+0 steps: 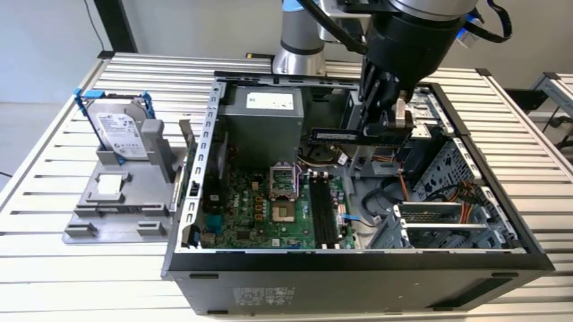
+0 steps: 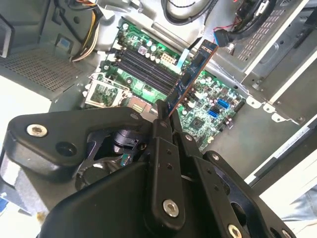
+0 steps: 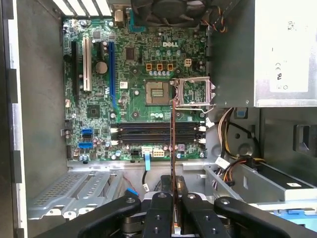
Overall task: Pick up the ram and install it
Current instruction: 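Insert the ram into the slot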
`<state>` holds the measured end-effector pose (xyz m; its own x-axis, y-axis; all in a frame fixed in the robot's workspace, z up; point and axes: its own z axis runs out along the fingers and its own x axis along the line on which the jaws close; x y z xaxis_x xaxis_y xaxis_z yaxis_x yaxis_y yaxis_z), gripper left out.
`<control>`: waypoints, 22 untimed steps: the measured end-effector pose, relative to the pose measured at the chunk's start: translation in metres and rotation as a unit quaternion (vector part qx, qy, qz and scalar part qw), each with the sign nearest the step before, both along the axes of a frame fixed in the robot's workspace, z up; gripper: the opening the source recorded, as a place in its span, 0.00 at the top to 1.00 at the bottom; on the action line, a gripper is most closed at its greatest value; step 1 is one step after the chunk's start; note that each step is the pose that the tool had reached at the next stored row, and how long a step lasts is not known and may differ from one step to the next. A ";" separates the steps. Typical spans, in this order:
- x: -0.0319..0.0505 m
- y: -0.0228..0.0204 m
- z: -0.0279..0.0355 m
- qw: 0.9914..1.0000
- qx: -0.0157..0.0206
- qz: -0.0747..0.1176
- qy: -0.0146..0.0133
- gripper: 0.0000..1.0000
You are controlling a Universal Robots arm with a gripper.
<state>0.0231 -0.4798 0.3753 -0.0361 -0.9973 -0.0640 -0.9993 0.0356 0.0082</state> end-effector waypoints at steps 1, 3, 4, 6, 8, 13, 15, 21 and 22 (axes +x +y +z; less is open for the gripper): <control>0.0000 0.0000 0.0000 1.000 0.000 0.000 0.000 1.00; 0.0000 0.0002 0.0000 1.000 0.000 0.000 0.000 1.00; 0.0000 0.0002 0.0000 1.000 0.000 0.000 0.000 1.00; 0.0000 0.0005 0.0000 1.000 0.000 0.000 0.000 1.00; 0.0000 0.0008 0.0000 1.000 0.000 0.000 0.000 1.00; 0.0000 0.0009 0.0000 1.000 0.000 0.000 0.000 1.00; 0.0000 0.0009 0.0000 1.000 0.000 0.000 0.000 1.00; -0.0002 0.0010 -0.0001 1.000 0.000 -0.021 0.000 1.00; -0.0001 0.0010 -0.0001 1.000 0.000 -0.029 0.000 1.00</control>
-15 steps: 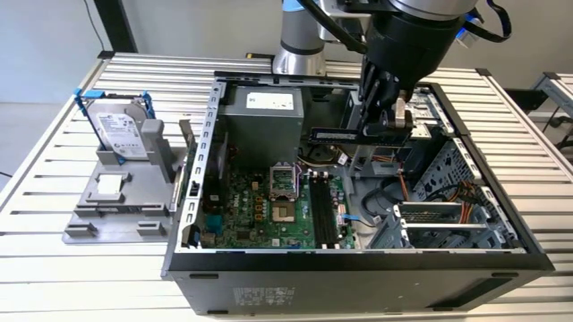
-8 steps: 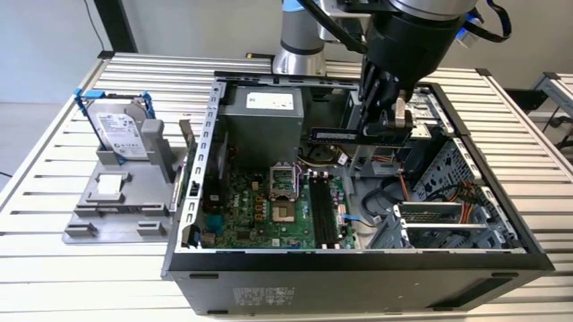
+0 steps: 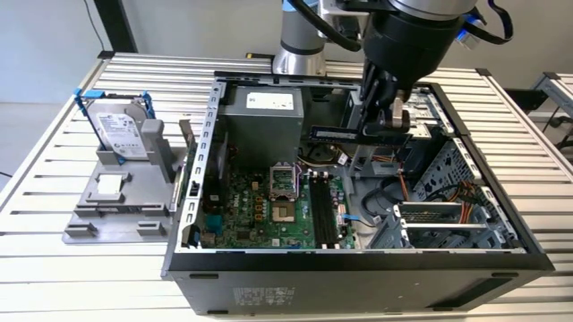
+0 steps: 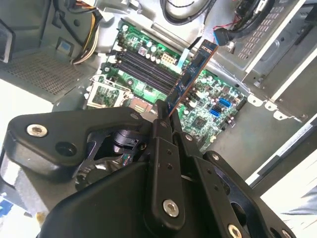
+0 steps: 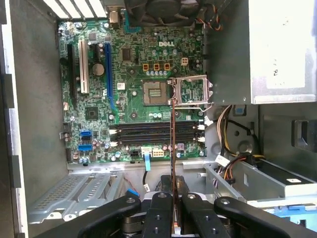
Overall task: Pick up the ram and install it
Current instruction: 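Insert the ram into the slot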
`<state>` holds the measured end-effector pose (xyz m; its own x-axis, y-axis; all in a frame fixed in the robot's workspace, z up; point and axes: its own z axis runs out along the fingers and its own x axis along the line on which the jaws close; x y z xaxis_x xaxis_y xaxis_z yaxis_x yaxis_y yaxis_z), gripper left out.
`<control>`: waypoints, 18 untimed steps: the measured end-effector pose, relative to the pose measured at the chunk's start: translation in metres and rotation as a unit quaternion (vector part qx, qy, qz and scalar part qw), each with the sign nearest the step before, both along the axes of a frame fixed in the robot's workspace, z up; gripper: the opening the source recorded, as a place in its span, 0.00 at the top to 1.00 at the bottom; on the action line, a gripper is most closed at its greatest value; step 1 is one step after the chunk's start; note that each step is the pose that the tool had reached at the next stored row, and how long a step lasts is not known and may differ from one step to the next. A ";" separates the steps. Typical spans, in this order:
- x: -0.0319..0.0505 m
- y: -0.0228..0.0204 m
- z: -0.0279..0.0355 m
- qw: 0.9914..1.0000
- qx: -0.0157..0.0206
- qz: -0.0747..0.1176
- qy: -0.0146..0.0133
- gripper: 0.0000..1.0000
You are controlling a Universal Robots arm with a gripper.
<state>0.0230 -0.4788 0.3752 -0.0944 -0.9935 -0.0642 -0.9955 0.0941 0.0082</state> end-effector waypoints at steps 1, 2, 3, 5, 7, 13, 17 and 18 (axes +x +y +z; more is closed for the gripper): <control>0.0000 0.0000 0.0000 1.000 0.000 -0.009 0.000 1.00; 0.0000 0.0000 0.0000 1.000 0.000 -0.017 0.000 1.00; 0.0000 0.0000 0.0001 1.000 0.000 -0.025 0.000 1.00; 0.0000 0.0000 0.0001 0.999 0.000 -0.042 0.000 1.00; 0.0000 0.0000 0.0001 0.998 0.000 -0.059 0.000 1.00; 0.0000 0.0000 0.0001 0.994 0.000 -0.109 0.000 1.00; 0.0000 0.0000 0.0001 0.990 0.000 -0.140 0.000 1.00; 0.0000 0.0000 0.0001 0.989 0.000 -0.147 0.000 1.00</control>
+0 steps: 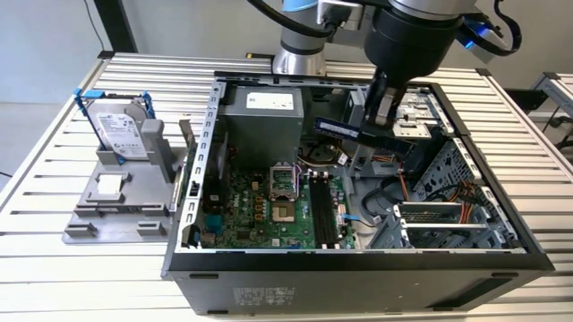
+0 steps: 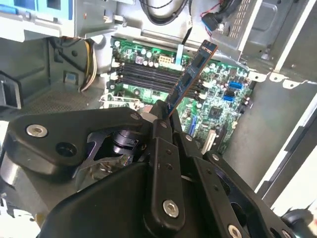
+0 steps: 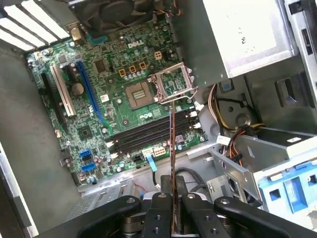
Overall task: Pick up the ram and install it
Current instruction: 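Insert the ram into the slot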
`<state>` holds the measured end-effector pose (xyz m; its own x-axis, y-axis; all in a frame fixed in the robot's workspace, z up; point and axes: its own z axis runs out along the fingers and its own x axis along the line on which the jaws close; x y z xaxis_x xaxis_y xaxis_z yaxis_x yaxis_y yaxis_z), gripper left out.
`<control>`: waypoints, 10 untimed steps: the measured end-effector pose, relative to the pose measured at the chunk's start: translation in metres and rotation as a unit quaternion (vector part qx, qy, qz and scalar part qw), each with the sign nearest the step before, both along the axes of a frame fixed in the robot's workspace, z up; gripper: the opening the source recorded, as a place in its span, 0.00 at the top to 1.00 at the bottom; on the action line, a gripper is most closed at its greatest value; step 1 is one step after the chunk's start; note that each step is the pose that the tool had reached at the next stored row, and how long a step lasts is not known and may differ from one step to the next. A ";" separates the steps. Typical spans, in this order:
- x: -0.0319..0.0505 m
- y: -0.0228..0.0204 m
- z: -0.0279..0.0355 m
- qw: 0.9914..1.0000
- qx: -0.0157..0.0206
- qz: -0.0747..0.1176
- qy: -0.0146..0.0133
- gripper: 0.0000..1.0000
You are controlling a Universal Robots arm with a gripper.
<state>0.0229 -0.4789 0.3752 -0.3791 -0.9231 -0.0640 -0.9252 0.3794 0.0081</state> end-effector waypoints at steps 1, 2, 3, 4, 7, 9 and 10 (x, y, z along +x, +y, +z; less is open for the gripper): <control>0.0000 0.0000 0.0000 1.000 0.000 -0.007 0.000 1.00; 0.0000 0.0000 0.0000 1.000 0.000 -0.014 0.000 1.00; 0.0000 0.0000 0.0000 1.000 0.000 -0.022 0.000 1.00; 0.0000 0.0000 0.0000 1.000 0.000 -0.028 0.000 1.00; 0.0000 0.0000 0.0000 0.999 0.000 -0.048 0.000 1.00; 0.0000 0.0000 0.0000 0.998 0.000 -0.062 0.000 1.00; 0.0000 0.0000 0.0000 0.998 0.000 -0.067 0.000 1.00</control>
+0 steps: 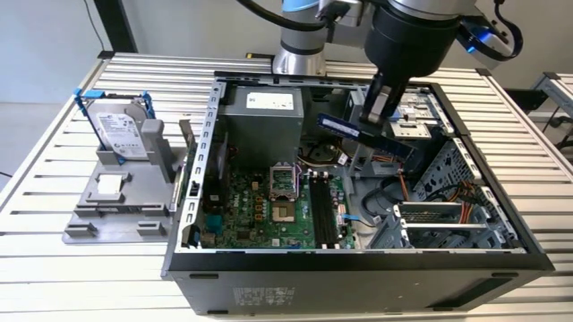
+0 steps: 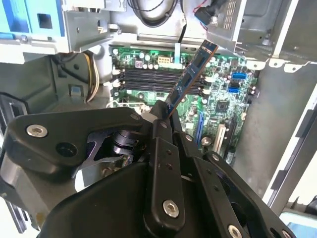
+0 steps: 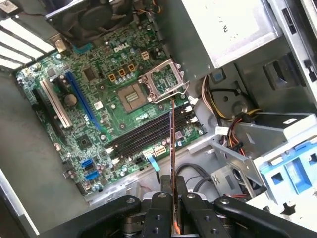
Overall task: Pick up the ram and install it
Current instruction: 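Insert the ram into the slot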
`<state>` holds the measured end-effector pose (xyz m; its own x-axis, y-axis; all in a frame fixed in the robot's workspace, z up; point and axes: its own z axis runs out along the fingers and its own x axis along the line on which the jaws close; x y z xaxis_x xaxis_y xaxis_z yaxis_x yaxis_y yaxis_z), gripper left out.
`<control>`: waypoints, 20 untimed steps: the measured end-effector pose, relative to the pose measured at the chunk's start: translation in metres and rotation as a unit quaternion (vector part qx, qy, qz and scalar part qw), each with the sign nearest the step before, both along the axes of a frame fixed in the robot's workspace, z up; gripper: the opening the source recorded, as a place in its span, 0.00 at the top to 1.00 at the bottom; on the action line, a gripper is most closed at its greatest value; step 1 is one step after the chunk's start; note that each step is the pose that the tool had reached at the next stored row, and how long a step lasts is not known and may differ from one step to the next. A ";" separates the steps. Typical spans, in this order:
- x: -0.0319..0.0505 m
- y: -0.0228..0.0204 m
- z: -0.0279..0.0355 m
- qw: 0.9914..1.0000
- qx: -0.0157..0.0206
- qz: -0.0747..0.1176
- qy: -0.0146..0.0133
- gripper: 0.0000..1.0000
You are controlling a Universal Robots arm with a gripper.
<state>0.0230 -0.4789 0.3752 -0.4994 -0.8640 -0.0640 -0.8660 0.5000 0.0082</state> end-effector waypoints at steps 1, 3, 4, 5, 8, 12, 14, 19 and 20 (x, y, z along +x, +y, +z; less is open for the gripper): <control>0.0000 0.0000 0.0000 1.000 0.000 -0.006 0.000 1.00; 0.0000 0.0000 0.0000 1.000 0.000 -0.019 0.000 1.00; 0.0000 0.0000 0.0000 1.000 0.000 -0.025 0.000 1.00; 0.0000 0.0000 0.0000 1.000 0.000 -0.031 0.000 1.00; 0.0000 0.0000 0.0000 0.999 0.000 -0.048 0.000 1.00; 0.0000 0.0000 0.0000 0.998 0.000 -0.070 0.000 1.00; 0.0000 0.0000 0.0000 0.997 0.000 -0.082 0.000 1.00; 0.0000 0.0000 0.0000 0.994 0.000 -0.113 0.000 1.00; 0.0000 0.0000 0.0000 0.993 0.000 -0.118 0.000 1.00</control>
